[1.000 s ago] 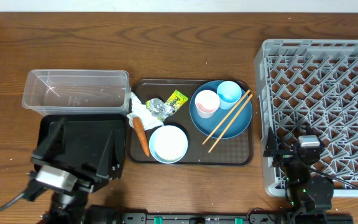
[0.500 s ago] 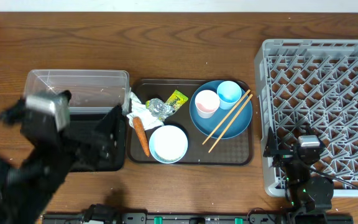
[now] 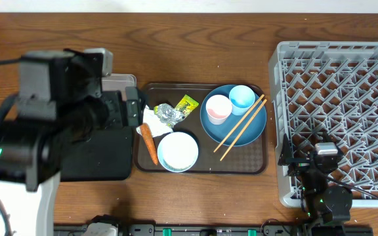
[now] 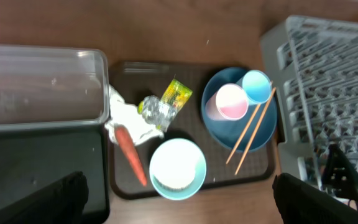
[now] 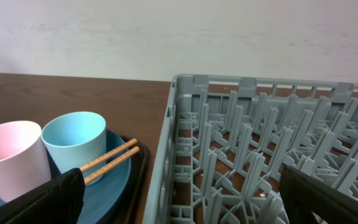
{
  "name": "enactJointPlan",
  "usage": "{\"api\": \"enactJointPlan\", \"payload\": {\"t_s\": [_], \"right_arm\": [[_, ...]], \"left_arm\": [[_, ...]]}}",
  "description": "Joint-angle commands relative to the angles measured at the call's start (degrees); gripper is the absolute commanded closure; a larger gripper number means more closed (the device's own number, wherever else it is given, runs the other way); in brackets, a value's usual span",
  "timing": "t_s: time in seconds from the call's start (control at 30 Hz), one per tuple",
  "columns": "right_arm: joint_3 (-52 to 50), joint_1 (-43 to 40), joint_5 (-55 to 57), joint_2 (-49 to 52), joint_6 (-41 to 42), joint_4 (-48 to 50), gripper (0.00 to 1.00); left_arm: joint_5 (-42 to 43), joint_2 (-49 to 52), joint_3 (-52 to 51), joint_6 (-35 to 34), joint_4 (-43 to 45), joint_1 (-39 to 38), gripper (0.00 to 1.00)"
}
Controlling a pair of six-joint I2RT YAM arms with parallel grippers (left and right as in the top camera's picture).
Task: Sort waste into correct bins and load items into the dishwasher rack
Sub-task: 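Raise the left arm and move the left gripper over the foil wrapper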
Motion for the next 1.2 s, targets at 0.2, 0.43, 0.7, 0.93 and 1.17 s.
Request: {"api": "enactJointPlan", "payload": {"t_s": [0.2, 0.43, 0.7, 0.93, 1.17], "right_arm": [[-0.07, -0.61, -0.15, -0.02, 0.79, -0.24, 0.01], [-0.07, -0.63, -0.13, -0.02, 0.79, -0.24, 0.01], [-0.07, -0.63, -0.15, -0.02, 0.79, -0.24, 0.01], [-0.07, -0.61, -0.15, -0.02, 0.79, -0.24, 0.01], [-0.07, -0.61, -0.13, -0.02, 0.79, -0.24, 0.01]], "left_arm": [[0.72, 7.17, 0.94, -0.68, -0.31, 0.17, 0.02], [0.74, 12.41, 0.00, -2.23, -2.47, -0.76, 0.30], [0.72, 17.88, -1.22, -2.21, -2.38, -2.10, 0.76], [0.52, 19.80, -1.22, -2.19, -1.53, -2.10, 0.74], [0.42, 20.04, -1.73, -2.19, -0.35, -2.14, 0.69]]}}
